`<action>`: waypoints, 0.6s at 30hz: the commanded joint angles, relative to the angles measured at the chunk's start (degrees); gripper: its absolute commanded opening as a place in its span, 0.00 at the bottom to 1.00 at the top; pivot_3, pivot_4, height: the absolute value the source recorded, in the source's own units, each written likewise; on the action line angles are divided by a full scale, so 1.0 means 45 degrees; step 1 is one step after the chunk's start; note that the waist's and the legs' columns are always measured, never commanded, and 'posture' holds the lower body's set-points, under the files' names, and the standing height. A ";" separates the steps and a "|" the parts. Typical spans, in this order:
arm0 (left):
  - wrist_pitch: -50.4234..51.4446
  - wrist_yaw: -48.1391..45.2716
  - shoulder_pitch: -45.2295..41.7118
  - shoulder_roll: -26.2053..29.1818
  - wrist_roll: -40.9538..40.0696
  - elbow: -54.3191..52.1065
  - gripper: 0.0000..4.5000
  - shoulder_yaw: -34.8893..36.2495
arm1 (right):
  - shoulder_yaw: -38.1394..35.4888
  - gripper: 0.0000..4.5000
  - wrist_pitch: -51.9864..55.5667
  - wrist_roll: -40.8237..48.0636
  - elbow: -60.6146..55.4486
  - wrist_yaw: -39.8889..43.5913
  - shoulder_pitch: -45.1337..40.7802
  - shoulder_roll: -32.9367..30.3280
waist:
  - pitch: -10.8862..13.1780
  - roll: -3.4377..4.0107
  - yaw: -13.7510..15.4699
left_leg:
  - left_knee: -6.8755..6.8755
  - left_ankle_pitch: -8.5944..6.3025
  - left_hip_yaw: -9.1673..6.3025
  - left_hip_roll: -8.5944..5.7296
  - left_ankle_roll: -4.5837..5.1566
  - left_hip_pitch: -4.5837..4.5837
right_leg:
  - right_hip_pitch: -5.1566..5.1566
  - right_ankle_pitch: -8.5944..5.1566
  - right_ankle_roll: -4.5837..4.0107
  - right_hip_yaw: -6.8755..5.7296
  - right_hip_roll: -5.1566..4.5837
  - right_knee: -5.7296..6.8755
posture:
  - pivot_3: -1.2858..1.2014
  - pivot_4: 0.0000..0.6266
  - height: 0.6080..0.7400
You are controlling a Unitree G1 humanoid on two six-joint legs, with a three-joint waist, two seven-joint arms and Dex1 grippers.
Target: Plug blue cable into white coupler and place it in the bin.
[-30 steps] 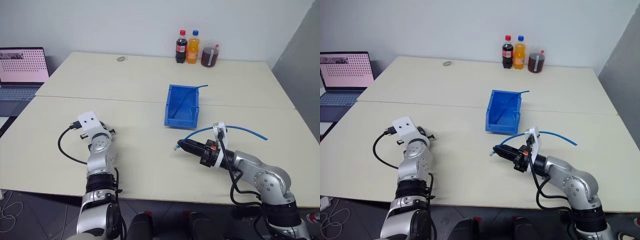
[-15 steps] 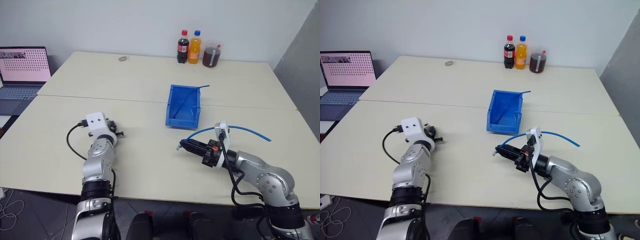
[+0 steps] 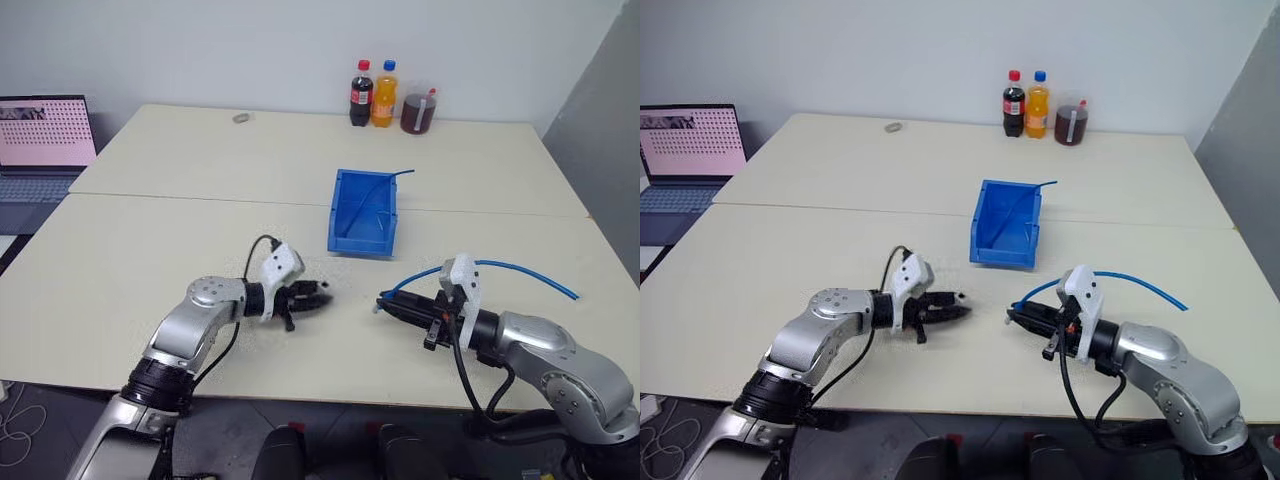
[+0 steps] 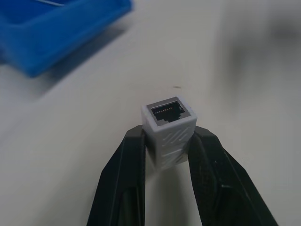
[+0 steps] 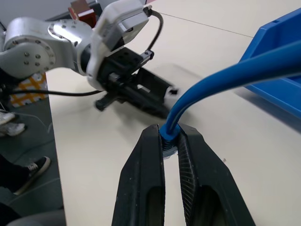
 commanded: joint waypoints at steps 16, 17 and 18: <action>-0.4030 -0.3753 -0.1083 -0.0342 0.2257 0.2491 0.21 -0.2177 | 0.3206 0.03 -0.2605 -0.2936 0.1893 0.2541 -0.2574 0.0493 | -0.0002 0.0000 0.0062 | 0.0019 0.0000 -0.0004 -0.0002 0.0003 0.0002 | 0.0010 -0.0006 -0.0001 -0.0005 -0.0002 0.0004 | 0.52 0.24 1.00; -0.4204 -0.3765 -0.1087 -0.0383 0.2327 0.2565 0.21 -0.2176 | 0.3402 0.03 -0.2702 -0.3046 0.2142 0.2743 -0.2721 0.0548 | -0.0002 -0.0001 0.0067 | 0.0019 0.0000 -0.0004 -0.0001 0.0004 0.0003 | 0.0010 -0.0004 -0.0004 -0.0005 -0.0001 0.0005 | 0.52 0.24 1.00; -0.4360 -0.3789 -0.1078 -0.0405 0.2401 0.2627 0.21 -0.2181 | 0.3533 0.03 -0.2784 -0.3139 0.2371 0.2896 -0.2784 0.0620 | -0.0002 0.0000 0.0084 | 0.0019 0.0000 -0.0008 -0.0002 0.0004 0.0003 | 0.0010 -0.0003 -0.0006 -0.0009 0.0000 0.0006 | 0.52 0.24 1.00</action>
